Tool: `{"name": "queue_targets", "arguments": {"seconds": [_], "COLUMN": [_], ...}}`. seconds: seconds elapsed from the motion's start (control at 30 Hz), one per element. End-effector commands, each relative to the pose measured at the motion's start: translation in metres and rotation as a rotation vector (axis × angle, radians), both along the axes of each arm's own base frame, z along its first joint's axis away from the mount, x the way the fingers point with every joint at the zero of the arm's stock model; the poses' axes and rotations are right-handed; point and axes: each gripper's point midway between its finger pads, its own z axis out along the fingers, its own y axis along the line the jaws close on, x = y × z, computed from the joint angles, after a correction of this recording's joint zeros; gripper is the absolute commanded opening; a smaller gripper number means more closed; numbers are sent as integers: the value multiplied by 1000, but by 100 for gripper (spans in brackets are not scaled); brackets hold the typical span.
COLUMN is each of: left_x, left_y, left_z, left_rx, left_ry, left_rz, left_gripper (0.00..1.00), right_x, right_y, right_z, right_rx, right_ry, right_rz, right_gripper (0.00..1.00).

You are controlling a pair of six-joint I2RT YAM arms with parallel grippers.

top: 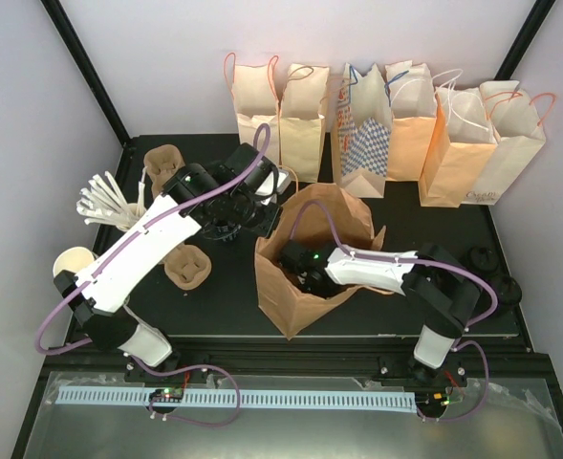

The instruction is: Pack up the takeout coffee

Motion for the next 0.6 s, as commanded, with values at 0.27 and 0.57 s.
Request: {"name": "queue_targets", "arguments": {"seconds": [0.27,0.57], "left_x": [14,27], "left_y": [-4,-4], "left_z": [-6,-6], "left_rx": [8,26], "left_ry": [-19,-43], "left_rz": [-53,-60], "left_gripper": [2,2], "right_x": [26,45], "right_y": [10,-5], "right_z": [124,208], "right_rx": [92,150], "right_ry": [-180,-293], "right_rz": [4,-62], "right_gripper": [100,100]}}
